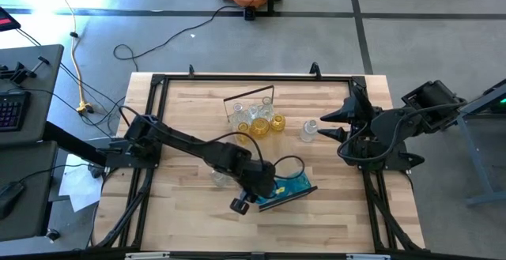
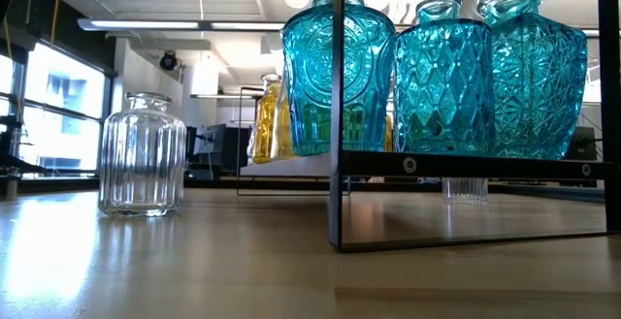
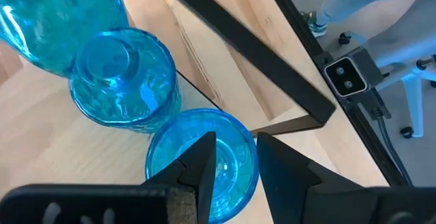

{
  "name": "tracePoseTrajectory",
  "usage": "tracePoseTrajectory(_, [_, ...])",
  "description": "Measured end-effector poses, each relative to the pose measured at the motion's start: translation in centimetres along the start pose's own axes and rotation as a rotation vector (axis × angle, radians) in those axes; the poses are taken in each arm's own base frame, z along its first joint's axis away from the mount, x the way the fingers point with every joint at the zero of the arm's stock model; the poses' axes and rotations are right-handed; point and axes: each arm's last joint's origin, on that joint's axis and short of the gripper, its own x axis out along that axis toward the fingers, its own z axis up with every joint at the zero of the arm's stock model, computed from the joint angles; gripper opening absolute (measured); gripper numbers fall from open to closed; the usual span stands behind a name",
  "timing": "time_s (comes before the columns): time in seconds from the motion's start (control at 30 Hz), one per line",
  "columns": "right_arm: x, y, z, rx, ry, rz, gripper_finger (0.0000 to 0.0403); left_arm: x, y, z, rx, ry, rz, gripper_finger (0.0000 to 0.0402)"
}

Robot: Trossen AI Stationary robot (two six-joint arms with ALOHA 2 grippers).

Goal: Sort vases onto shelf
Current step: Put the blue crystal vase on the shelf aligned with the other blue crystal vases

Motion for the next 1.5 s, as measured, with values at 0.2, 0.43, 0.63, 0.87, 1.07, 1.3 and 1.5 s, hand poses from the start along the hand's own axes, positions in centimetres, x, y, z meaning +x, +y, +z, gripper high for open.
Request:
tracePoseTrajectory(0.2, [0.0,0.0,0.0,0.0,0.001,0.002,0.0145,-1.3,0.0,0.9,0.004,-0.02,0.024,0.0099])
tracePoseTrajectory(0.43, [0.0,0.0,0.0,0.006,0.009,0.014,0.0145,-3.0,0.2,0.7,0.012,0.08,0.106,0.0083])
tracePoseTrajectory(0.63, [-0.2,0.3,-0.2,-0.001,0.008,0.027,0.0145,-2.9,0.3,-0.4,0.031,0.2,0.109,0.0022])
tracePoseTrajectory(0.87, [-0.6,0.8,-0.5,-0.001,-0.002,0.036,0.0145,-2.8,0.4,-0.3,0.053,0.207,0.172,0.0002])
tracePoseTrajectory(1.07, [-0.8,1.0,-0.6,0.0,-0.02,0.026,0.0145,-2.6,0.5,-0.7,0.044,0.233,0.164,0.0001])
tracePoseTrajectory(1.3, [-1.0,1.1,-0.7,-0.001,-0.024,0.028,0.0145,-0.5,-0.4,-2.4,-0.001,0.302,0.117,0.0])
tracePoseTrajectory(1.5, [-1.0,1.1,-0.7,-0.002,-0.024,0.028,0.0145,0.2,-0.3,-2.4,-0.011,0.263,0.114,0.0])
